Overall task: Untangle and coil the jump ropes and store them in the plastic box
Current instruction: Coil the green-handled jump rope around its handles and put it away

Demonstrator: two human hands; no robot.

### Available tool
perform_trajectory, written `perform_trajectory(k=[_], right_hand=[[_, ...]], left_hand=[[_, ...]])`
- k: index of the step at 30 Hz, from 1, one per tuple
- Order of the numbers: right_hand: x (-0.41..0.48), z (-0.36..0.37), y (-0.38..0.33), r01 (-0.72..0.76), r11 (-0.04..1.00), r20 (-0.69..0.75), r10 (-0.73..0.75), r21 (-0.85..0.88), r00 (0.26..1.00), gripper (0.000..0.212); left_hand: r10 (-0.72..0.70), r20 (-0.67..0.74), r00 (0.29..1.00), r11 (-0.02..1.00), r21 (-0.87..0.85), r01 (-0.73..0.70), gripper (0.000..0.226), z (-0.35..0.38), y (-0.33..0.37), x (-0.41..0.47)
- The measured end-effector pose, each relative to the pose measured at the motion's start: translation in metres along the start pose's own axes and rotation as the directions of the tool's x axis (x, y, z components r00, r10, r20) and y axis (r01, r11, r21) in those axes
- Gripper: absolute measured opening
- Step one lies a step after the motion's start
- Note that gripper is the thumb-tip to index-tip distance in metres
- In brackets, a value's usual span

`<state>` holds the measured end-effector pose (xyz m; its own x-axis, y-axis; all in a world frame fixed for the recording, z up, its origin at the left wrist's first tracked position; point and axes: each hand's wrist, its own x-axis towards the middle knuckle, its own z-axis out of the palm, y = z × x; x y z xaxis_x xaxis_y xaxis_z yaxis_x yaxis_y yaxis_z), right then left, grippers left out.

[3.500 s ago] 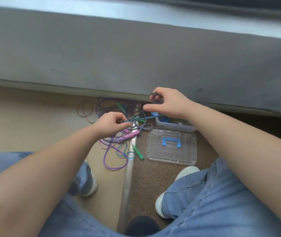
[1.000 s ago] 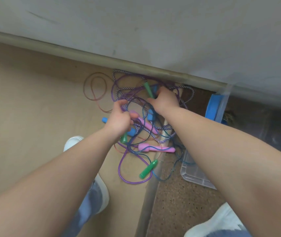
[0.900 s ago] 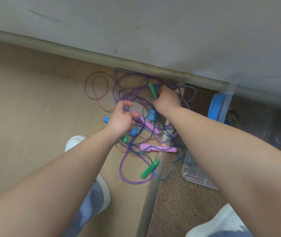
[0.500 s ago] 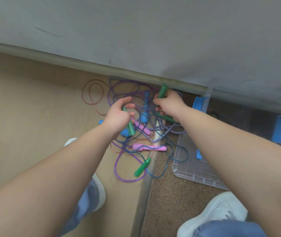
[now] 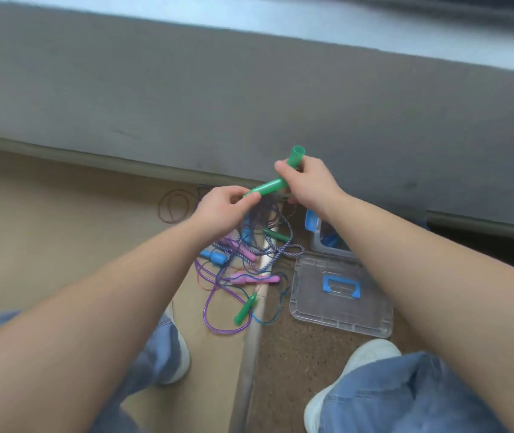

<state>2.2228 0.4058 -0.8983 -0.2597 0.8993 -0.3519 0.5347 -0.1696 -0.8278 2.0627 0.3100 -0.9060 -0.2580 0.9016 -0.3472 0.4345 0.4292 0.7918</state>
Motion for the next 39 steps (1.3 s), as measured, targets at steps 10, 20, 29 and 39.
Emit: perform_trajectory(k=[10,20,29,39], right_hand=[[-0.078,-0.065,-0.054,0.024,0.903,-0.039,-0.008,0.429,0.999,0.024],[-0.126,-0.062,-0.050,0.015,0.813,0.094,-0.086,0.582,0.992,0.022],[-0.119,-0.074,-0.037,0.109,0.927,-0.020,-0.109,0.359,0.994,0.071],[-0.111,-0.069,-0.008,0.439,0.511,0.220,-0.434,-0.739,0.874,0.030]], left_hand=[[0.276,-0.066,0.959,0.951,0.166,-0.262,0.028,-0.026,0.081,-0.053],[0.309,0.095,0.946,0.951,-0.057,-0.305,0.027,-0.001,0.097,-0.071],[0.265,0.085,0.960,0.955,0.113,-0.274,0.034,0.004,0.079,-0.071],[0.229,0.268,0.936,0.908,0.287,-0.305,0.036,-0.008,0.076,-0.069]])
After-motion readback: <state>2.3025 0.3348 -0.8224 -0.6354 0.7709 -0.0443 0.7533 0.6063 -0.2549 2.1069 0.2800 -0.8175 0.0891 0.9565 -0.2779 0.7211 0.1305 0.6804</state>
